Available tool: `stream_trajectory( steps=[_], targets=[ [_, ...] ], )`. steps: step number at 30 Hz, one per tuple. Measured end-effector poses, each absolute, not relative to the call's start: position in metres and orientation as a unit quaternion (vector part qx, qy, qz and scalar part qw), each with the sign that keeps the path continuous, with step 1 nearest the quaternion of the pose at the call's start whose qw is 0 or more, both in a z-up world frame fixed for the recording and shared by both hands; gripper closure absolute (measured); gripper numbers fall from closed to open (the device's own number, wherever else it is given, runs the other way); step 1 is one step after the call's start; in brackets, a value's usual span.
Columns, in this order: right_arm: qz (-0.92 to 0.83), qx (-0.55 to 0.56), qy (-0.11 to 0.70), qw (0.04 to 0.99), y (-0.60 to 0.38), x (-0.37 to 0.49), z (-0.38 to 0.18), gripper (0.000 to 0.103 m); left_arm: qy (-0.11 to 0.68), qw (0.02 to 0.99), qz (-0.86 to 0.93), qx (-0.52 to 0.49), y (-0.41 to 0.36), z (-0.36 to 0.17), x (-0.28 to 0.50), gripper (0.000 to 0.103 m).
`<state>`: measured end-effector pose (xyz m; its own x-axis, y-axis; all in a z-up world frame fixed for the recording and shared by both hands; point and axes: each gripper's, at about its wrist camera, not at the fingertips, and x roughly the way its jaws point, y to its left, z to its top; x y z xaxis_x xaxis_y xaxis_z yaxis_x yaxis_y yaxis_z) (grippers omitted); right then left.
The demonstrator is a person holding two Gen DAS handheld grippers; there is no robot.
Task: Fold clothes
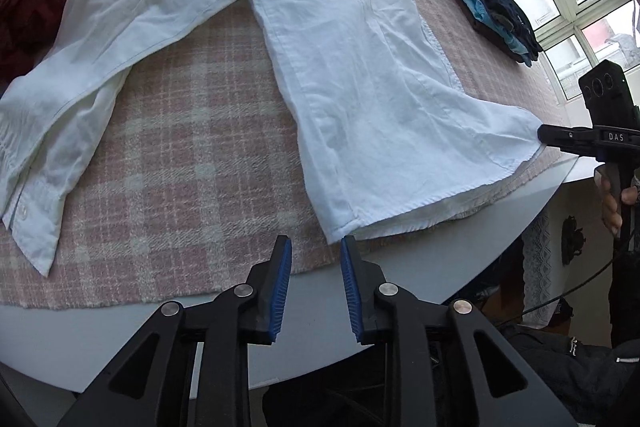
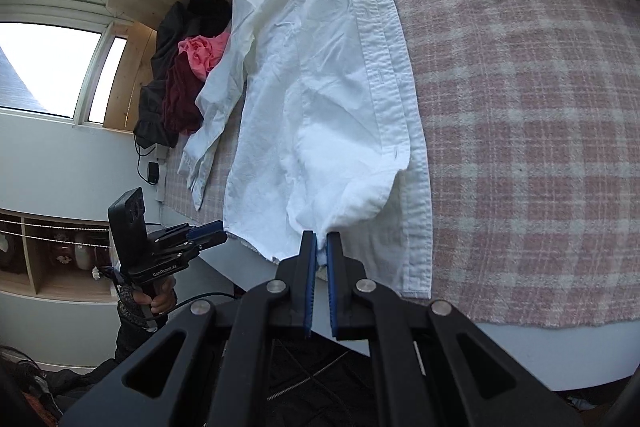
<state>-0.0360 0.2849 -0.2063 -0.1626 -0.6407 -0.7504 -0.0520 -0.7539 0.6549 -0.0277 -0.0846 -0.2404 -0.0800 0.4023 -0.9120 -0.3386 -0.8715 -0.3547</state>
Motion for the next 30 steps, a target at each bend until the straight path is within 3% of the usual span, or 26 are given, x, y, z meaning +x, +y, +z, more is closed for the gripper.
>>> stream_trajectory(
  steps=[4, 6, 12, 14, 17, 18, 23, 30],
  targets=[
    [-0.689, 0.66, -0.231, 0.188, 0.274, -0.022, -0.237, 0.096, -0.026, 0.245, 0.747, -0.617, -0.087, -0.227, -0.029, 0.079],
    [-0.655, 0.691, -0.242, 0.184, 0.275, -0.016, -0.254, 0.094, -0.012, 0.243, 0.756, -0.608, -0.083, -0.213, -0.033, 0.079],
    [-0.685, 0.657, -0.239, 0.204, 0.299, -0.035, -0.199, 0.094, 0.005, 0.271, 0.772, -0.575, -0.044, -0.162, -0.061, 0.079],
    [-0.735, 0.612, -0.208, 0.205, 0.305, -0.07, -0.167, 0.092, 0.007, 0.287, 0.773, -0.566, -0.013, -0.155, -0.071, 0.078],
    [-0.802, 0.539, -0.159, 0.205, 0.314, -0.122, -0.12, 0.067, 0.004, 0.317, 0.763, -0.564, 0.041, -0.164, -0.079, 0.072],
    [-0.815, 0.52, -0.146, 0.21, 0.313, -0.145, -0.113, 0.064, 0.004, 0.326, 0.757, -0.566, 0.059, -0.17, -0.081, 0.072],
    [-0.848, 0.474, -0.102, 0.216, 0.303, -0.262, -0.105, 0.064, 0.003, 0.321, 0.73, -0.603, 0.114, -0.211, -0.091, 0.073],
    [-0.84, 0.502, -0.046, 0.203, 0.27, -0.397, -0.148, 0.064, -0.025, 0.207, 0.778, -0.592, 0.048, -0.196, -0.124, 0.073]
  ],
)
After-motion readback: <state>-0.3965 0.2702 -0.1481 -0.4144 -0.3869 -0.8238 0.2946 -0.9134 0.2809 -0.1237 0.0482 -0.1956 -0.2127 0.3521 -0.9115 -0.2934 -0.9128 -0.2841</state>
